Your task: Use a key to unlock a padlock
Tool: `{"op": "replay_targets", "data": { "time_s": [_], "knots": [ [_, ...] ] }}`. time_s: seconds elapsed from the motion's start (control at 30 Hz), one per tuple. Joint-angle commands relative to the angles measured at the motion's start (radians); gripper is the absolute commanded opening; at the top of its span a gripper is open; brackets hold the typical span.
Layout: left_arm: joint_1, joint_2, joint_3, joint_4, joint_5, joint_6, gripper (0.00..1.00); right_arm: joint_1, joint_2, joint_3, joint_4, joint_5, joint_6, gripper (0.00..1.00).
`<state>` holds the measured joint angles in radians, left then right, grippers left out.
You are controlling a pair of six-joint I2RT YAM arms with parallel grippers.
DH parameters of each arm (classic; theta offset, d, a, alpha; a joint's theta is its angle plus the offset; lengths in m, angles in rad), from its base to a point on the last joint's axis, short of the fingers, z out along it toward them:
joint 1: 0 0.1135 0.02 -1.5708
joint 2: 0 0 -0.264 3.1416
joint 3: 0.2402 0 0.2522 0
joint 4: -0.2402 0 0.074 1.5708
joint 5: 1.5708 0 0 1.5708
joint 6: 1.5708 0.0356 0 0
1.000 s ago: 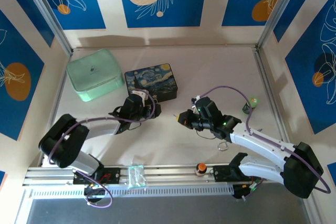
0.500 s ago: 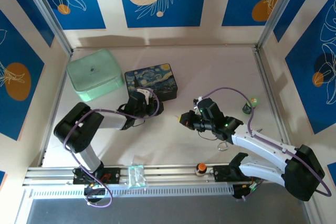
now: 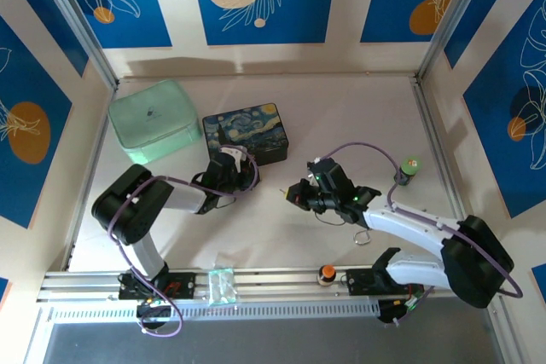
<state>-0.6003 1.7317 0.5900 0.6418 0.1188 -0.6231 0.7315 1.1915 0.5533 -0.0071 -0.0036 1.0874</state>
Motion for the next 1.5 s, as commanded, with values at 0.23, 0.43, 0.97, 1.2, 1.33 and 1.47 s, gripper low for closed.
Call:
{"op": "replay_targets", "data": {
  "time_s": [0.23,0.43,0.97,1.2,1.33,1.47],
  "knots": [
    [-0.021,0.020,-0.038,0.033,-0.037,-0.015,0.26,-0.004,0.082,0.018,0.074,-0.029,0.018,0.00],
    [-0.046,0.010,-0.024,-0.020,-0.051,-0.013,0.25,-0.007,0.129,0.013,0.113,-0.026,0.034,0.00],
    [-0.064,-0.157,-0.063,-0.042,-0.042,-0.264,0.06,-0.017,0.236,0.001,0.298,-0.087,0.149,0.00],
    [-0.081,-0.212,-0.135,0.041,-0.051,-0.445,0.00,0.034,0.300,-0.057,0.473,-0.047,0.342,0.00],
    [-0.097,-0.228,-0.159,0.047,-0.094,-0.503,0.00,0.054,0.337,-0.082,0.554,-0.018,0.398,0.00],
    [-0.115,-0.217,-0.171,0.120,-0.101,-0.582,0.00,0.062,0.405,-0.135,0.695,0.003,0.512,0.00]
  ]
}}
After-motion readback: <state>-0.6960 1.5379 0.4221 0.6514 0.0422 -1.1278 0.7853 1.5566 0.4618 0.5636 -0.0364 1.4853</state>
